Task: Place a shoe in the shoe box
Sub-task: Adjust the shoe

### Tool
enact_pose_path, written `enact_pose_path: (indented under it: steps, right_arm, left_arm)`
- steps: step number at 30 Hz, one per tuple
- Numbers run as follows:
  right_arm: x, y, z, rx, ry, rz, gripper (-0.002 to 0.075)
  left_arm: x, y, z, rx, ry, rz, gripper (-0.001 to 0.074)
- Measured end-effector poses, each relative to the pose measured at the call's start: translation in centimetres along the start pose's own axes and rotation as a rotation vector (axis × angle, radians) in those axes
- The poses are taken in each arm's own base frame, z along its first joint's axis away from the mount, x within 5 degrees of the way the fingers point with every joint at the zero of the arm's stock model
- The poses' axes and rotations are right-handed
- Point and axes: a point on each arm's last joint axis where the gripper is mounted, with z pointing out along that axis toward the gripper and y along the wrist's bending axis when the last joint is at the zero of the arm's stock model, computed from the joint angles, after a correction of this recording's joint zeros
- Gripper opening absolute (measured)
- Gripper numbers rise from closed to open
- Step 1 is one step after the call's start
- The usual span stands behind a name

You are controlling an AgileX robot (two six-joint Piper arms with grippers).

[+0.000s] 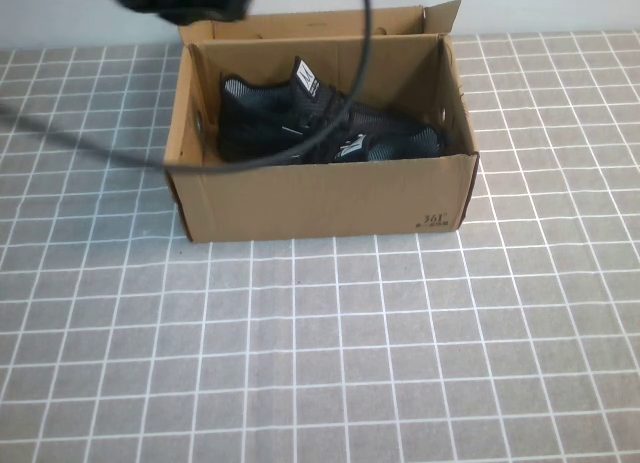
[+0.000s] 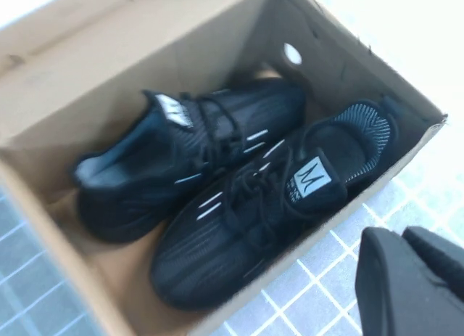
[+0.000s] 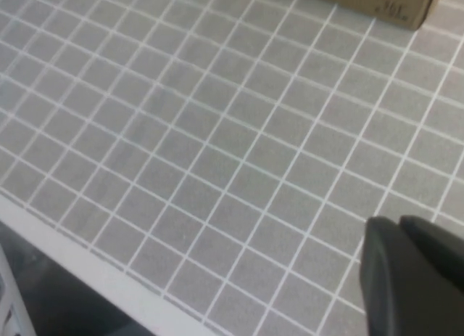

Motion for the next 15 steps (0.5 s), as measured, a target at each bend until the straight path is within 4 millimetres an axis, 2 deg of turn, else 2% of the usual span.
enact_pose_path:
  steps: [5, 10, 15]
  right_arm:
    - [2.8, 0.2, -4.0, -0.016, -0.151, 0.000, -0.0016]
    - [5.5, 0.3, -6.8, -0.039, -0.274, 0.001, -0.0016]
    - [7.1, 0.2, -8.2, -0.051, -0.339, -0.007, -0.0016]
  left_arm:
    - [3.6, -1.9, -5.5, -0.071, -0.123, -0.038, 0.0000]
    - [10.5, -4.6, -9.5, -0.130, -0.274, -0.058, 0.0000]
    - [17.0, -6.9, -11.9, -0.178, -0.442, -0.078, -0.0001]
